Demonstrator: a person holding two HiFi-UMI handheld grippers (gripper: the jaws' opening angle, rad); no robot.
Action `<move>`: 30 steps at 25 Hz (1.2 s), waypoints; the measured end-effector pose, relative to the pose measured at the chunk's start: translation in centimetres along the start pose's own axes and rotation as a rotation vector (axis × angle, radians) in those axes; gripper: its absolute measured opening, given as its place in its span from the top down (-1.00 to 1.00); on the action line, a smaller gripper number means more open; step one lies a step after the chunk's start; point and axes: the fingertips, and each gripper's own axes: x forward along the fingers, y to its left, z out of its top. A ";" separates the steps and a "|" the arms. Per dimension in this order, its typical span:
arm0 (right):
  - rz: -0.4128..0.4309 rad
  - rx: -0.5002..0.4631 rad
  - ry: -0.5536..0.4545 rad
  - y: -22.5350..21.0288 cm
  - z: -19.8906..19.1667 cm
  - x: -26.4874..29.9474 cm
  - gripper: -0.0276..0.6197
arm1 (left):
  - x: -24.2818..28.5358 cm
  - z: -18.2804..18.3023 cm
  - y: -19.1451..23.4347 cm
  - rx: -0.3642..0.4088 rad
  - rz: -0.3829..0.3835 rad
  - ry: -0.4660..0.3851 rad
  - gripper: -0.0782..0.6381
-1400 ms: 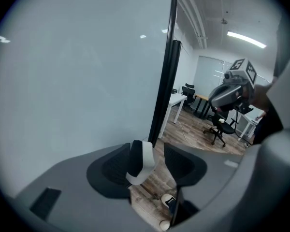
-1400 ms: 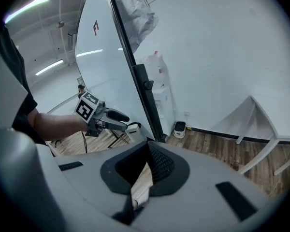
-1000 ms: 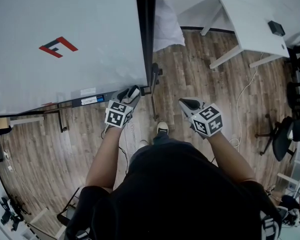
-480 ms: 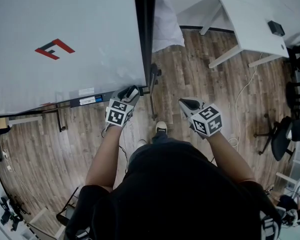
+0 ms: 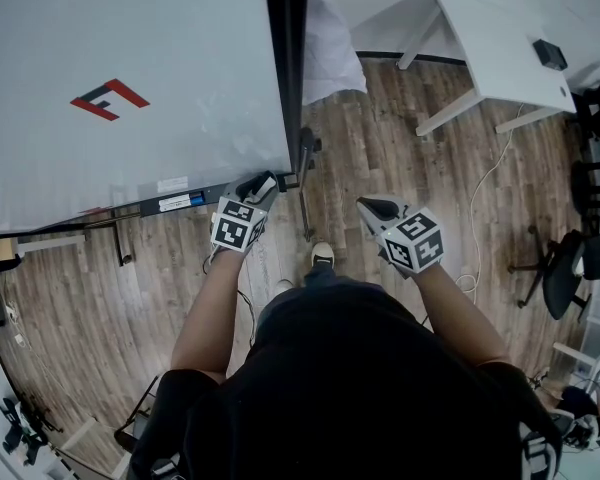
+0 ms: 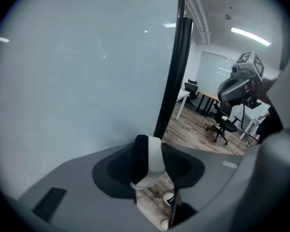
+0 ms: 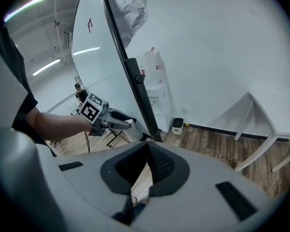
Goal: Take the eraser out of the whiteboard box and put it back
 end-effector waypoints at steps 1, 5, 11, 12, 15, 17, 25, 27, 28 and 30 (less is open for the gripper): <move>-0.001 0.001 -0.001 0.0 0.0 -0.1 0.92 | 0.0 0.0 0.0 -0.001 -0.002 0.000 0.29; -0.004 0.005 -0.004 0.1 -0.2 -0.4 0.92 | 0.0 0.0 -0.2 0.008 -0.004 0.008 0.30; -0.007 0.001 -0.009 0.3 -0.1 -0.6 0.92 | -0.4 0.6 -0.2 0.021 -0.004 0.000 0.33; -0.007 -0.001 -0.010 0.4 0.0 -0.6 0.92 | -0.5 0.7 -0.2 0.022 -0.005 -0.004 0.33; -0.005 -0.006 -0.016 0.6 0.3 -0.7 0.92 | -1.0 1.2 -0.3 0.023 -0.007 -0.015 0.33; -0.003 -0.010 -0.020 0.9 0.5 -0.6 0.92 | -1.4 1.6 -0.3 0.016 -0.009 -0.030 0.34; 0.017 -0.027 -0.034 2.5 0.9 -0.8 0.92 | -4.5 3.0 -0.6 -0.020 -0.019 -0.114 0.34; 0.020 -0.032 -0.036 2.9 0.8 -0.8 0.92 | -5.3 3.3 -0.5 -0.025 -0.019 -0.135 0.34; 0.021 -0.034 -0.037 3.1 0.8 -0.8 0.92 | -5.6 3.5 -0.5 -0.026 -0.018 -0.145 0.34; 0.022 -0.038 -0.038 3.4 0.8 -1.0 0.92 | -6.5 3.9 -0.5 -0.027 -0.014 -0.164 0.34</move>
